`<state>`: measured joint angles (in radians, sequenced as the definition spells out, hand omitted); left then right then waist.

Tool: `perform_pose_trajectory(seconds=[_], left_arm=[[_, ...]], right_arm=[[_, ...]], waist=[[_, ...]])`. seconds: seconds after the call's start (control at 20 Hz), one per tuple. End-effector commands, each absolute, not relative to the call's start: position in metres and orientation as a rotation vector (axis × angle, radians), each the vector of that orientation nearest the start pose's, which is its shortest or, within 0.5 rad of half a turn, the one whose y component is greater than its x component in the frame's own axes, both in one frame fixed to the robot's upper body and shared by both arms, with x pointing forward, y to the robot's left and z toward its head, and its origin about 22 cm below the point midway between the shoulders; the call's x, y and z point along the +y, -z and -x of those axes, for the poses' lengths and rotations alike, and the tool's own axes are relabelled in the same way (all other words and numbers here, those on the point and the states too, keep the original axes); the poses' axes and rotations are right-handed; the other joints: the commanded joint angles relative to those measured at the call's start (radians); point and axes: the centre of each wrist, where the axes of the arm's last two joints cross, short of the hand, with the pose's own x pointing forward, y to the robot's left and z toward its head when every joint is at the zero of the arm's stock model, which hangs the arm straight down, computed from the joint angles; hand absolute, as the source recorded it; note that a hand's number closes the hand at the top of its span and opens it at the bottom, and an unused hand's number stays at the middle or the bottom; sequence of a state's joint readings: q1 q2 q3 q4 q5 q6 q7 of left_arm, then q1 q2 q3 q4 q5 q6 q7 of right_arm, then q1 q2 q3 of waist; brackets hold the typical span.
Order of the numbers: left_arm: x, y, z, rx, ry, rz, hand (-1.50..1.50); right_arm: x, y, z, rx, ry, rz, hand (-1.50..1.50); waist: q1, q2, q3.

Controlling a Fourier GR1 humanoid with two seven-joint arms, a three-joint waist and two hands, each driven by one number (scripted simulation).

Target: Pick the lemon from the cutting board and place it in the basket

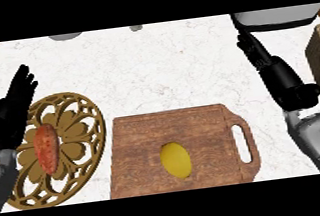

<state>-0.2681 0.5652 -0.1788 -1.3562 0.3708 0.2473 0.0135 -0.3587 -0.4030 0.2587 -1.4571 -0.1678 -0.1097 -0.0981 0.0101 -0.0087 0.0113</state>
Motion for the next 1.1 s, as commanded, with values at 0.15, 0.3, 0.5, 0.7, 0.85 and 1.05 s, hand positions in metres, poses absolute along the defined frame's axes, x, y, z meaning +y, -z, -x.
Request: perform_pose_trajectory(seconds=[0.15,0.3,0.5,0.7,0.85,1.05], left_arm=[[0.3,0.004,-0.271,-1.264,0.079,-0.172,0.0],[0.285,0.031,-0.255,-1.129,0.124,-0.108,0.0],[0.302,0.046,-0.236,-1.023,0.063,-0.146,0.0],[0.294,0.051,-0.227,-1.026,0.045,-0.168,0.0],[0.301,0.054,-0.223,-1.009,0.024,-0.17,0.0],[0.302,0.051,-0.222,-1.008,0.005,-0.175,0.0]], right_arm=[[-0.122,-0.097,-0.303,-1.818,-0.551,-0.621,1.5],[-0.065,-0.126,-0.278,-1.85,-0.957,-0.946,1.5],[-0.018,-0.095,-0.221,-1.722,-1.006,-1.109,-1.5],[-0.002,-0.102,-0.202,-1.787,-1.121,-0.879,-1.5],[-0.019,-0.129,-0.231,-1.93,-1.294,-0.502,-1.5],[-0.042,-0.174,-0.252,-1.981,-1.455,-0.124,-1.5]], waist=[[0.072,0.024,-0.011],[0.134,0.032,-0.015],[0.044,0.005,-0.013],[0.002,-0.004,-0.013],[-0.02,-0.011,-0.016],[-0.04,-0.013,-0.016]])
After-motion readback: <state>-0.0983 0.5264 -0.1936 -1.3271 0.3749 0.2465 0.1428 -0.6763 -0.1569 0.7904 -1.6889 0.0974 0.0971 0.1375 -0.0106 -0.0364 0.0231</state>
